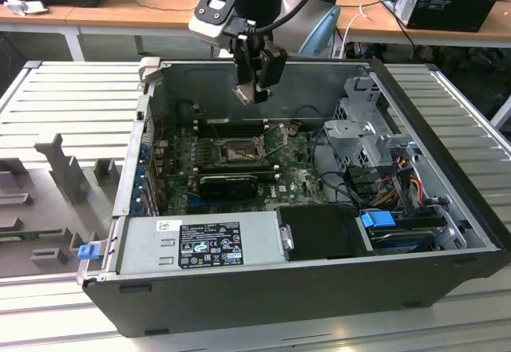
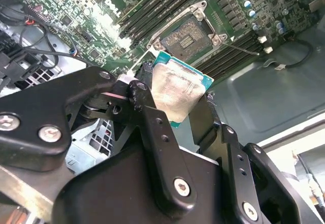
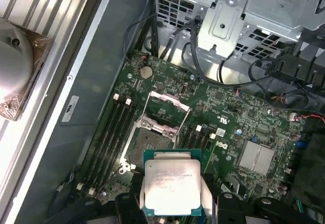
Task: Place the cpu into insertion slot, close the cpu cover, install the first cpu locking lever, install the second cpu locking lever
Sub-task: 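Place the cpu into insertion slot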
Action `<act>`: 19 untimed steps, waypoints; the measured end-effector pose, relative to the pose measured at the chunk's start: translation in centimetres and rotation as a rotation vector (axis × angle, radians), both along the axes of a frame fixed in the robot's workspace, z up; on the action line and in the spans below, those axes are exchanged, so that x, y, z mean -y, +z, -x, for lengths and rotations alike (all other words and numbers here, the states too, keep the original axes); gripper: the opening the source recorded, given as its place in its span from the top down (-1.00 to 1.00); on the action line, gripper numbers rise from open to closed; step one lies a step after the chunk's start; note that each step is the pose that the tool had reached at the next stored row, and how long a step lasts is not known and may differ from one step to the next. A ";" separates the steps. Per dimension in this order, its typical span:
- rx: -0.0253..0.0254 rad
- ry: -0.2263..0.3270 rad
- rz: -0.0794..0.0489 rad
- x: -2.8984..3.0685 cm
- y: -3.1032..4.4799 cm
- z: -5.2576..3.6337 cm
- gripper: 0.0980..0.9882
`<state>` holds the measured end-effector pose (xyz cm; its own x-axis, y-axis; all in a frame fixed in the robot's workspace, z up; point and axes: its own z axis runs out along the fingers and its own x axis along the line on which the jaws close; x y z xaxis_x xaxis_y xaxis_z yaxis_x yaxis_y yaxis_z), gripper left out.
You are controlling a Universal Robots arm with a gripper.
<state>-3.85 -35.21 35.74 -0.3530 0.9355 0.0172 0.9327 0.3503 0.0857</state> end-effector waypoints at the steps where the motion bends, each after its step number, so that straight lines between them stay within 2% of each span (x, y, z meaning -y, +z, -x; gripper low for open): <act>1: 0.0000 -0.010 0.000 0.00 0.00 0.00 0.03; 19: 0.0000 -0.131 0.000 0.00 -0.03 0.00 0.03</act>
<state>-3.85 -35.21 35.71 -0.2279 0.9735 0.0171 0.9704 0.2256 0.0856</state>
